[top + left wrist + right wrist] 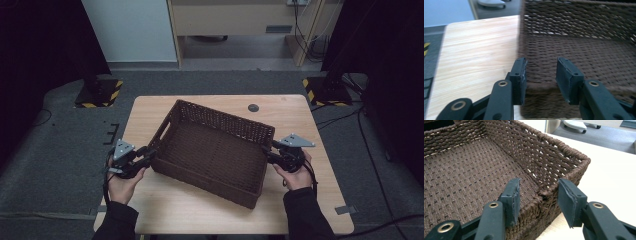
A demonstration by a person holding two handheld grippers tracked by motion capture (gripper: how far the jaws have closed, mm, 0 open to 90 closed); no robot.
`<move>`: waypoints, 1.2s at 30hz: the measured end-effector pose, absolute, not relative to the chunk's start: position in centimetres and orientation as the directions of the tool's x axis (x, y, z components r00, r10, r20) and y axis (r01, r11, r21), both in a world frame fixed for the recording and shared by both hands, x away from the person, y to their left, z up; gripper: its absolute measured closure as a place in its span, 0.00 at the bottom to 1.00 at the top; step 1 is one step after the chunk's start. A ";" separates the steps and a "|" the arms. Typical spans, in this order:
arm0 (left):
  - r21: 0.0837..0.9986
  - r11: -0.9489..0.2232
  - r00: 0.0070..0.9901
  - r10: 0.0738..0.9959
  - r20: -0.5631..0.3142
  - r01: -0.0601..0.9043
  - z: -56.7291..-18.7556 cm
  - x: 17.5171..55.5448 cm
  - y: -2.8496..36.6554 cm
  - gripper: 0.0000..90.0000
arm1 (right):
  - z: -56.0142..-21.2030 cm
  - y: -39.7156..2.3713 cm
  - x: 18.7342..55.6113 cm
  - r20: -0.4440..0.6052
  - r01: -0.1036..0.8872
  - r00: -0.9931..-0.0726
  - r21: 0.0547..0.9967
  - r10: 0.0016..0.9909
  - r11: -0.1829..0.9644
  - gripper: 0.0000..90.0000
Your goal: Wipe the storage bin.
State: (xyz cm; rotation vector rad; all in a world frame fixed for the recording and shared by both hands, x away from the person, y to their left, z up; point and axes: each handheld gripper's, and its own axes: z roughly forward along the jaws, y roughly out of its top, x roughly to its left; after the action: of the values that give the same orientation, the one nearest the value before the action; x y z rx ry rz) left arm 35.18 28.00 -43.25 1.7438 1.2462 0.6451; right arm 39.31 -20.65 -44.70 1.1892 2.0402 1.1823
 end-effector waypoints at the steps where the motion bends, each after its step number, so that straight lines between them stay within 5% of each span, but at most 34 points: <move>1: 0.872 -0.107 0.349 0.934 -0.076 0.477 -43.3 35.2 28.3 0.66 | -44.7 -20.6 39.3 0.006 0.438 -0.496 0.865 0.868 0.244 0.60; 19: 0.861 -0.084 0.319 0.943 -0.094 0.501 -44.4 37.0 28.7 0.78 | -44.6 -20.8 39.1 -0.005 0.430 -0.493 0.867 0.870 0.250 0.57; 26: 0.864 -0.066 0.325 0.939 -0.116 0.499 -43.7 35.5 29.1 0.65 | -44.7 -21.1 38.9 0.033 0.442 -0.496 0.870 0.868 0.219 0.60; 36: 0.860 -0.083 0.353 0.929 -0.117 0.503 -44.2 34.9 28.0 0.61 | -44.4 -21.3 37.6 0.047 0.451 -0.517 0.863 0.855 0.226 0.59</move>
State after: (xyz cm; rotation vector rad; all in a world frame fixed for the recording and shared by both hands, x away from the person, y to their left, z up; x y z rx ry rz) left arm 34.92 27.99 -44.16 1.7263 1.2793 0.6009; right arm 37.64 -21.34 -44.35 1.2009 2.0644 1.2236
